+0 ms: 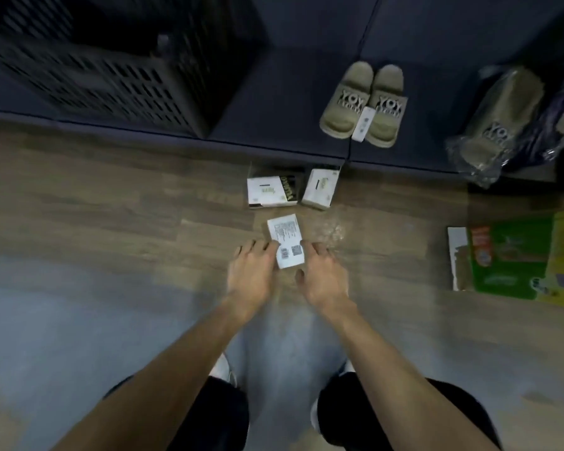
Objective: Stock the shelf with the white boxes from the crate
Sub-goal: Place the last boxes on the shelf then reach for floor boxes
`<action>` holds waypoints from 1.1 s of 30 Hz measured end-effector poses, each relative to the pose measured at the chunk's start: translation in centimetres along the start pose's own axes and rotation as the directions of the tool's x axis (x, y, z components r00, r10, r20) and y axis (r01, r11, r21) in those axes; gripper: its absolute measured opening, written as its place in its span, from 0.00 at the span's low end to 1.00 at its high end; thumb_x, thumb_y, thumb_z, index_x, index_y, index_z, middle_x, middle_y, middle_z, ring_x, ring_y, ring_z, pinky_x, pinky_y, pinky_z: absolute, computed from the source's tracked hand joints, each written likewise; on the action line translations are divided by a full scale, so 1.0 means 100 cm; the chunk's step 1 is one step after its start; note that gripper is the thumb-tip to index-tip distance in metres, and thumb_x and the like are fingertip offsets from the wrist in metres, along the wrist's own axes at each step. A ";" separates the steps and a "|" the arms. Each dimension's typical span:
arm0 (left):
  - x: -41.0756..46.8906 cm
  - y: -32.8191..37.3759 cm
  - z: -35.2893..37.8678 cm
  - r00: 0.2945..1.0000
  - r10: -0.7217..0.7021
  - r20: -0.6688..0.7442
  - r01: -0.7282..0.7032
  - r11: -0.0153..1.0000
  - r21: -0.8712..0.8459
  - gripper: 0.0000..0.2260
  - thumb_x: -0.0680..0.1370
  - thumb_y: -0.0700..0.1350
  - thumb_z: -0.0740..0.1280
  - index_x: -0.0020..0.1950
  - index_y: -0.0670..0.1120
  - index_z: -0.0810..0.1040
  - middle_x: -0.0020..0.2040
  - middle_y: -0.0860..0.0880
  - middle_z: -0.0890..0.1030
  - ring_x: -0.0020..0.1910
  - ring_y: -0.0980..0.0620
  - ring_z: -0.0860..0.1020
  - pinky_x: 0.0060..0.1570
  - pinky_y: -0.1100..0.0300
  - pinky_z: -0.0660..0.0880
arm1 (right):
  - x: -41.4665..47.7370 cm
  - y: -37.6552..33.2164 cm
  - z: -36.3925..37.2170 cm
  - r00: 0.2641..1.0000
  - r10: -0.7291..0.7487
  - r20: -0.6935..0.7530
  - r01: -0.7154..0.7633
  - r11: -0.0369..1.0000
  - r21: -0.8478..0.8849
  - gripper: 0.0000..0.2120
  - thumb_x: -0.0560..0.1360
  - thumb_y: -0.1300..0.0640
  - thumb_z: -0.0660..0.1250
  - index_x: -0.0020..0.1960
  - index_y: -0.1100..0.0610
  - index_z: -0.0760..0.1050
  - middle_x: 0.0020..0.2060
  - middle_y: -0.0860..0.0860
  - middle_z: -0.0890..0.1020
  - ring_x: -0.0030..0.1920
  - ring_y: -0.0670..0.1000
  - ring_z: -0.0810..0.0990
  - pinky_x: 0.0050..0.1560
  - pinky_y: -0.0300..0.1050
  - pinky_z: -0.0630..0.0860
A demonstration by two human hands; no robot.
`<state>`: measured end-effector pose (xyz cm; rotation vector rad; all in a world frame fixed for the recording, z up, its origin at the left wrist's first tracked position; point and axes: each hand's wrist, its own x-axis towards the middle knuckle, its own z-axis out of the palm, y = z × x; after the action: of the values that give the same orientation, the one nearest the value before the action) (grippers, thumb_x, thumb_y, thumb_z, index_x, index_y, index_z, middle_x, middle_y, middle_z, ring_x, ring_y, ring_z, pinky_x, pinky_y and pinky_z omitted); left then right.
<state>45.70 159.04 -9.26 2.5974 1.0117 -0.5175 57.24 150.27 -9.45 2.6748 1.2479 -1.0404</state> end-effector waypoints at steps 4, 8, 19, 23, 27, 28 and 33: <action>0.102 -0.028 0.107 0.993 0.115 0.016 -0.116 0.985 0.126 0.26 0.75 0.37 0.65 0.71 0.50 0.65 0.68 0.46 0.69 0.66 0.45 0.68 0.60 0.53 0.69 | 0.092 0.025 0.118 0.997 0.057 -0.057 -0.060 0.997 -0.050 0.21 0.78 0.53 0.62 0.70 0.55 0.65 0.65 0.54 0.74 0.64 0.57 0.73 0.60 0.51 0.69; 0.186 -0.053 0.164 0.960 0.278 0.039 -0.281 0.948 0.149 0.29 0.78 0.38 0.64 0.77 0.52 0.60 0.73 0.43 0.62 0.70 0.43 0.64 0.65 0.49 0.68 | 0.149 0.038 0.211 0.964 0.137 -0.226 -0.141 0.990 -0.004 0.34 0.76 0.45 0.63 0.75 0.61 0.58 0.68 0.59 0.68 0.67 0.60 0.67 0.66 0.56 0.64; 0.261 -0.041 0.196 0.848 0.421 0.322 -0.521 0.774 0.361 0.38 0.75 0.42 0.70 0.77 0.61 0.53 0.75 0.42 0.59 0.68 0.39 0.68 0.63 0.47 0.69 | 0.201 0.059 0.265 0.894 0.155 -0.421 -0.140 0.988 0.067 0.52 0.64 0.38 0.74 0.77 0.57 0.53 0.70 0.57 0.65 0.68 0.60 0.64 0.71 0.63 0.57; 0.260 -0.029 0.195 0.848 0.453 0.274 -0.525 0.791 0.315 0.42 0.68 0.41 0.76 0.75 0.55 0.56 0.69 0.43 0.65 0.66 0.42 0.69 0.64 0.48 0.70 | 0.203 0.066 0.241 0.881 0.182 -0.438 -0.156 0.983 0.096 0.45 0.68 0.37 0.72 0.75 0.57 0.56 0.67 0.56 0.68 0.67 0.59 0.66 0.71 0.60 0.59; 0.266 -0.020 0.185 0.827 0.487 0.282 -0.561 0.746 0.359 0.47 0.63 0.46 0.81 0.73 0.48 0.56 0.66 0.44 0.66 0.62 0.46 0.70 0.59 0.53 0.70 | 0.213 0.068 0.225 0.871 0.163 -0.464 -0.114 0.985 0.132 0.44 0.68 0.37 0.73 0.74 0.56 0.58 0.67 0.55 0.69 0.67 0.57 0.67 0.68 0.53 0.61; 0.269 -0.019 0.180 0.824 0.501 0.263 -0.566 0.728 0.387 0.48 0.62 0.48 0.82 0.73 0.47 0.57 0.66 0.44 0.66 0.62 0.46 0.69 0.58 0.53 0.71 | 0.217 0.069 0.219 0.871 0.160 -0.465 -0.096 0.983 0.159 0.44 0.68 0.38 0.74 0.75 0.56 0.58 0.67 0.54 0.69 0.67 0.57 0.67 0.67 0.52 0.62; 0.274 -0.017 0.151 0.832 0.545 0.102 -0.538 0.750 0.386 0.45 0.60 0.53 0.81 0.70 0.48 0.61 0.63 0.47 0.64 0.59 0.48 0.64 0.50 0.56 0.69 | 0.226 0.079 0.180 0.871 0.123 -0.475 -0.009 0.972 0.235 0.41 0.67 0.45 0.77 0.72 0.57 0.61 0.66 0.55 0.70 0.65 0.58 0.68 0.61 0.53 0.69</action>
<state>60.00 170.08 -34.84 3.0687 0.1014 -0.5902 62.90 155.29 -38.46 3.2727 1.1307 -0.5331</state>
